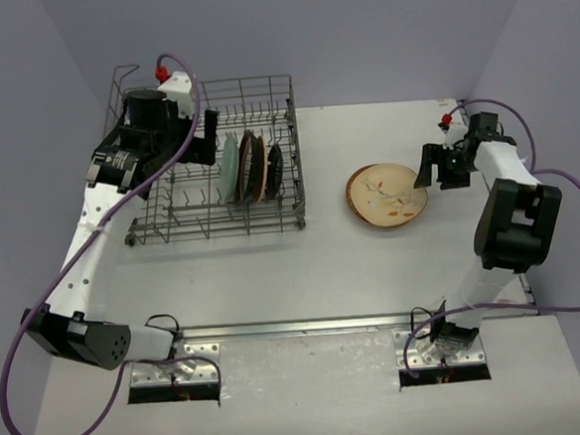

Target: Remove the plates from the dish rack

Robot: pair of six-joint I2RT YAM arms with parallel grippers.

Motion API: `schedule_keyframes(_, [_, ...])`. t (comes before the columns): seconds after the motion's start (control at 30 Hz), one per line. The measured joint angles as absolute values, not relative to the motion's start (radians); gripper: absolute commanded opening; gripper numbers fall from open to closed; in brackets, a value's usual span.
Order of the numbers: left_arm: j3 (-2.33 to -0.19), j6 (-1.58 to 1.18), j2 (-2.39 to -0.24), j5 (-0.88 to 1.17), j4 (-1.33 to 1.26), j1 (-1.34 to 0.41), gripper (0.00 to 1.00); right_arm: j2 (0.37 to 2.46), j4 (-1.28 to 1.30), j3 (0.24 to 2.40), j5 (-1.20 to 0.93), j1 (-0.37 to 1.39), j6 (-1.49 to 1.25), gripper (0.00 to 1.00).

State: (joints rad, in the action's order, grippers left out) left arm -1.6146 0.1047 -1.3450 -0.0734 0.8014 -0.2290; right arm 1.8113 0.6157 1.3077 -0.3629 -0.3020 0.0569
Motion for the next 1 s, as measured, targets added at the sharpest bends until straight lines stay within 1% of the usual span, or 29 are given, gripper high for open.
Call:
schedule_keyframes(0.3, [-1.615,0.088,-1.389,-0.070,0.778,-0.223,1.00,1.815,0.609,1.290,-0.341,-0.269,0.058,0.78])
schedule_keyframes(0.53, [-1.615,0.080,-1.416,-0.063,0.778,-0.214,1.00,1.826,0.601,1.254,-0.333,-0.198,0.056,0.78])
schedule_keyframes(0.87, [-1.587,0.071,-1.420,-0.043,0.759,-0.209,1.00,1.841,0.598,1.249,-0.300,-0.162,0.049,0.81])
schedule_keyframes(0.9, [-1.583,0.070,-1.424,-0.038,0.758,-0.208,0.98,1.841,0.599,1.249,-0.296,-0.161,0.049,0.82])
schedule_keyframes(1.0, [-1.568,0.069,-1.445,-0.013,0.749,-0.208,0.80,1.838,0.599,1.249,-0.286,-0.157,0.049,0.85])
